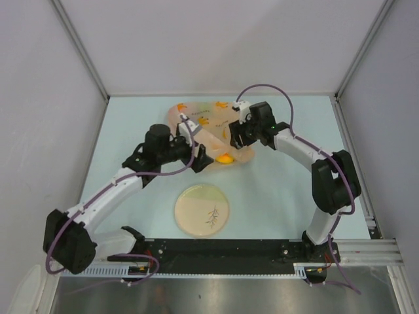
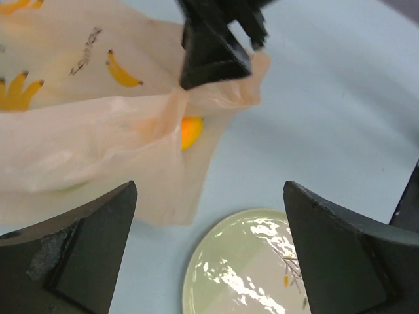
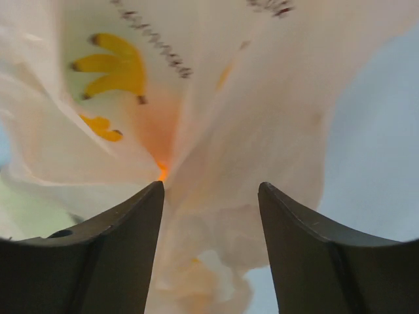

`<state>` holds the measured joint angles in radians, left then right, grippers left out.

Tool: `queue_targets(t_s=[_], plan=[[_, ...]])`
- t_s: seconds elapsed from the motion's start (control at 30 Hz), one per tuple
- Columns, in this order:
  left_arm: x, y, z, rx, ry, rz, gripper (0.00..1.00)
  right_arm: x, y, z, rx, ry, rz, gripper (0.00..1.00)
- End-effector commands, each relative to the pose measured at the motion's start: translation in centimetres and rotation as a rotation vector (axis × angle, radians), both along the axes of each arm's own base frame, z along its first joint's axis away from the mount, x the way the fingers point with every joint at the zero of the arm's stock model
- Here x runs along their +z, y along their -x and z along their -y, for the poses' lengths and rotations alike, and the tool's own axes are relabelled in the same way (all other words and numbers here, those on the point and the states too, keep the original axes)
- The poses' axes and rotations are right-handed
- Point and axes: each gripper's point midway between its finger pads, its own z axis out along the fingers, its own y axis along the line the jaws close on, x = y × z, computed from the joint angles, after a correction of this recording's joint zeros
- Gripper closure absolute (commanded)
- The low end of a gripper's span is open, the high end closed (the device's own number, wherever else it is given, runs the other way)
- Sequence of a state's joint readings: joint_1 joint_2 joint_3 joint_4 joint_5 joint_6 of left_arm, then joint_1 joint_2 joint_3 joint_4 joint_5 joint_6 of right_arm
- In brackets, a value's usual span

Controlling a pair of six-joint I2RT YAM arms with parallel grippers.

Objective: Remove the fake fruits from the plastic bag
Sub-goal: Adjust the plastic bag at the center of the board.

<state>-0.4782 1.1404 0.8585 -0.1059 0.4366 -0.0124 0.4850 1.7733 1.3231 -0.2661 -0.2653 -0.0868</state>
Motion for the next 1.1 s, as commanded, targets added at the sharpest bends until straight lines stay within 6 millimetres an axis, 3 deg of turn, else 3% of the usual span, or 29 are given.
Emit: queue_targets(t_s=[0.0,0.03,0.07,0.1,0.13,0.2,0.23,0.27,0.37,0.5,0.67,0.8,0.9,1.0,1.07], plan=[[0.4,-0.5,4.8,-0.201,-0.176,0.180,0.00,3.7,-2.7,4.3,-0.133,-0.038,0.088,0.33],[0.9,-1.5,5.1,-0.186,-0.219,0.229,0.00,4.4,-2.6,4.6,-0.124,-0.046,0.099,0.33],[0.2,-1.2,6.2,-0.203,-0.253,0.236,0.00,5.4,-2.3,4.8,-0.108,-0.055,0.121,0.32],[-1.8,-1.9,6.7,-0.210,-0.322,0.226,0.00,6.7,-1.3,4.9,-0.078,-0.067,0.144,0.31],[-1.7,-2.7,7.1,-0.172,-0.370,0.250,0.00,7.3,-0.4,4.4,-0.045,-0.066,0.159,0.31],[-3.1,-4.0,7.0,-0.120,-0.437,0.234,0.00,7.7,1.4,4.0,0.020,-0.067,0.176,0.30],[-4.0,-4.8,7.2,-0.094,-0.459,0.214,0.00,9.7,2.6,3.7,0.044,-0.085,0.222,0.31],[-4.2,-5.5,6.8,-0.054,-0.482,0.210,0.01,10.0,3.2,3.6,0.060,-0.083,0.238,0.31],[-3.5,-6.0,5.8,0.000,-0.515,0.221,0.05,11.1,5.3,3.2,0.106,-0.095,0.271,0.32],[-1.8,-4.1,3.9,0.022,-0.499,0.187,0.05,12.8,7.0,1.6,0.202,-0.142,0.315,0.39],[-2.0,-1.1,1.4,0.000,-0.494,0.163,0.04,10.5,8.3,-1.1,0.316,-0.123,0.271,0.43],[-3.3,0.4,1.3,-0.070,-0.481,0.168,0.01,8.6,9.9,-2.7,0.396,-0.074,0.239,0.42],[-3.8,-0.3,2.0,-0.088,-0.485,0.203,0.01,7.9,10.0,-2.6,0.372,-0.066,0.202,0.41],[-3.5,-1.5,3.1,-0.109,-0.483,0.255,0.01,7.2,10.1,-1.6,0.314,-0.069,0.126,0.41],[-4.5,-2.6,3.8,-0.103,-0.503,0.243,0.03,7.2,9.8,-0.5,0.272,-0.078,0.097,0.41]])
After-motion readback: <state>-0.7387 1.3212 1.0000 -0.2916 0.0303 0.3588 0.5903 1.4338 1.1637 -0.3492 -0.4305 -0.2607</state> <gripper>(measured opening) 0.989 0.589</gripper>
